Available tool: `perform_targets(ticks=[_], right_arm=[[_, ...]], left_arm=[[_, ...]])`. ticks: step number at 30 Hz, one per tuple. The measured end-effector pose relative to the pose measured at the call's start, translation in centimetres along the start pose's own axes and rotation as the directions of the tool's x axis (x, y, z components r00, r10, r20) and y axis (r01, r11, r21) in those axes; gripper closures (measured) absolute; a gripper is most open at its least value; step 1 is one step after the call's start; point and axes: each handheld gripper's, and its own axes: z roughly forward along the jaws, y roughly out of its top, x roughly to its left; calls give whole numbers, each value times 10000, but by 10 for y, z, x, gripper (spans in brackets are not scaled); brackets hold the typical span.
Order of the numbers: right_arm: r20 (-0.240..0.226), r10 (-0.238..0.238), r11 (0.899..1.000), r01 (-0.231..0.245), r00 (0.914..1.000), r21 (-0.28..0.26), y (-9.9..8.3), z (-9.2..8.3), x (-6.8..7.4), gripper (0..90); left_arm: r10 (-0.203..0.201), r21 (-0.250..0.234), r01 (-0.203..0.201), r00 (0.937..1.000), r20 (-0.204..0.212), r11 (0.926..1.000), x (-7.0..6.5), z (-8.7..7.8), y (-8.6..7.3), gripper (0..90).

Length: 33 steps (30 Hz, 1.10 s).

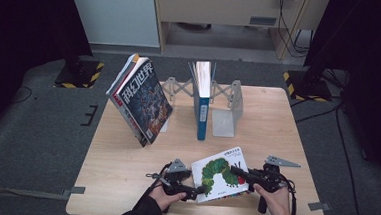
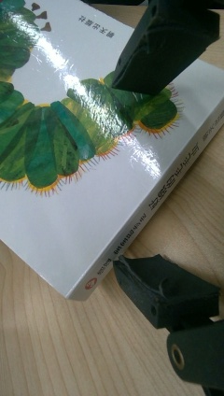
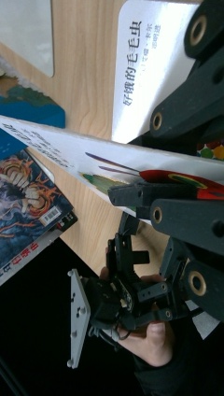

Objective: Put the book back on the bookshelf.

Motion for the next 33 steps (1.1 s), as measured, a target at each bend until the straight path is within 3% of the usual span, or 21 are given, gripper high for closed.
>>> perform_targets(ticks=[4,10,13,16,24,33], right_arm=[[-286,-63,9999,59,9996,-159,1,-1,2,838],[-357,-155,9995,145,9992,-264,1,-2,1,837],[-54,-268,9994,267,9996,-198,1,-2,0,820],[577,-608,9981,610,9965,-31,-2,0,-1,770],[1792,-1387,9881,1240,9740,908,-10,11,-5,603],[2042,-1387,9852,1141,9690,1279,-15,16,-9,562]], left_arm=[[14,138,-21,9989,458,9999,1,3,1,78],[172,289,-188,9984,541,9994,0,7,4,41],[202,296,-217,9986,498,9993,0,7,4,50],[137,249,-150,9986,504,9996,1,7,5,73],[127,199,-134,9993,343,9997,5,5,5,174],[46,194,-58,9983,576,9998,9,5,6,188]])
